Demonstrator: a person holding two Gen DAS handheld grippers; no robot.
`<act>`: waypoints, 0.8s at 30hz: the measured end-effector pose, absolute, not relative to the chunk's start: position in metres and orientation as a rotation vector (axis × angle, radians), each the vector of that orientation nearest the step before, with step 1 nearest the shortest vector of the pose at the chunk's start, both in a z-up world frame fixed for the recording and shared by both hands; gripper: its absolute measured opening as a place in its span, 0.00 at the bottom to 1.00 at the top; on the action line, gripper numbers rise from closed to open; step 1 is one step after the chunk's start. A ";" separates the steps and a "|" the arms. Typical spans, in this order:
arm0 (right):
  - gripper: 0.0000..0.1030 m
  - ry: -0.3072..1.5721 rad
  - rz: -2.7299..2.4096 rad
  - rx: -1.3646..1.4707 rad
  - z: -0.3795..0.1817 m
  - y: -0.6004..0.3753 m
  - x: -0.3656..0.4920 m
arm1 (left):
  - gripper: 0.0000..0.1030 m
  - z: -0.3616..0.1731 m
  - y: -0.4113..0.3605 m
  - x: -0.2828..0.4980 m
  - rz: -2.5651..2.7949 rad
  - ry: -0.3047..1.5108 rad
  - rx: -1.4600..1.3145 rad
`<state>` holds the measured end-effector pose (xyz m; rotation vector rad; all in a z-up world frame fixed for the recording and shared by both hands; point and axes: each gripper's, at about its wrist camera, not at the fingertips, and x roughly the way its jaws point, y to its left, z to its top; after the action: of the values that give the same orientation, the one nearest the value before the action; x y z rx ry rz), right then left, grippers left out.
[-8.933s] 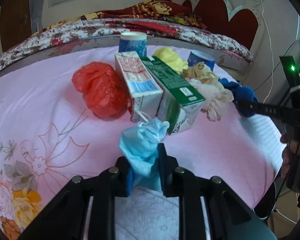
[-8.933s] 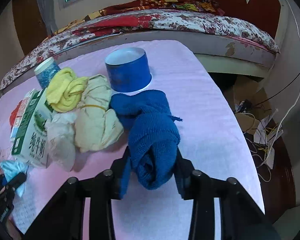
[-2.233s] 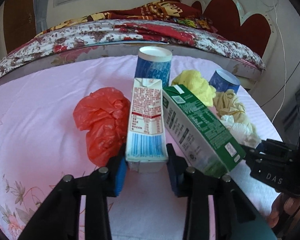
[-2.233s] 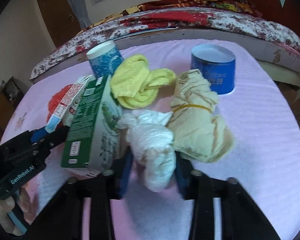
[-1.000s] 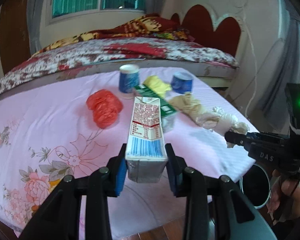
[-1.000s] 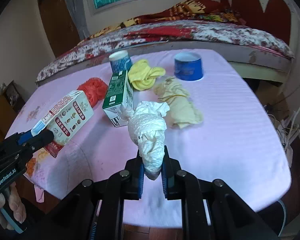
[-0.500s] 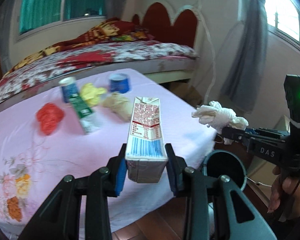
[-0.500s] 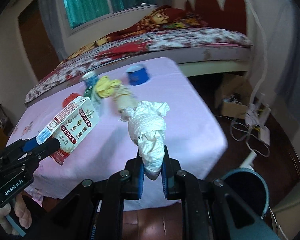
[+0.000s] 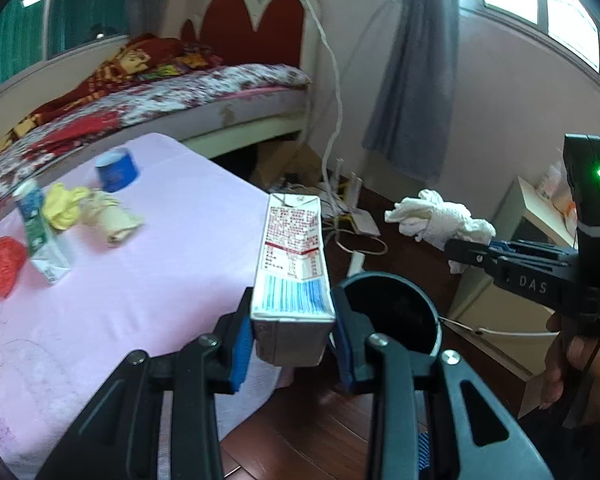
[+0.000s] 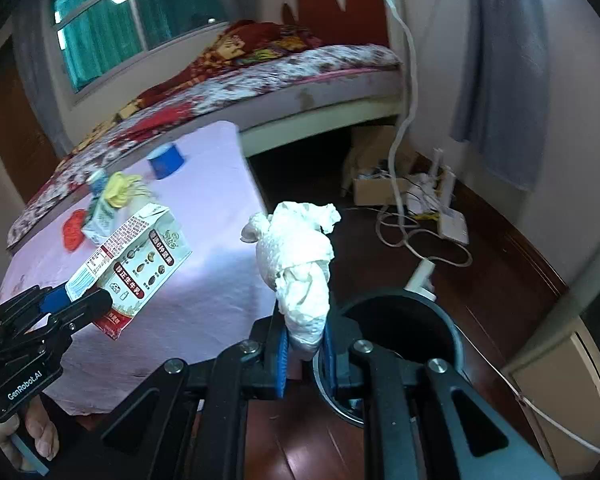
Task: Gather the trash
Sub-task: 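Carry the carton and tissue over the black bin and open both tools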
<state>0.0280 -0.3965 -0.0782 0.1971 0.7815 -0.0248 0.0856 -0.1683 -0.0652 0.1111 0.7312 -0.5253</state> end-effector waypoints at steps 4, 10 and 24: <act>0.15 0.800 -0.067 0.219 -0.091 -0.421 0.017 | 0.35 -0.074 -0.192 0.086 -0.568 0.753 0.131; 0.15 0.827 -0.116 0.244 -0.107 -0.450 0.003 | 0.35 -0.089 -0.224 0.084 -0.619 0.788 0.158; 0.16 0.959 -0.150 0.250 -0.170 -0.492 0.012 | 0.35 -0.158 -0.279 0.103 -0.713 0.959 0.209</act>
<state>0.0120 -0.4923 -0.1704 0.2498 0.9593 -0.1502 0.1030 -0.2787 -0.1575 0.2092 0.9587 -0.7126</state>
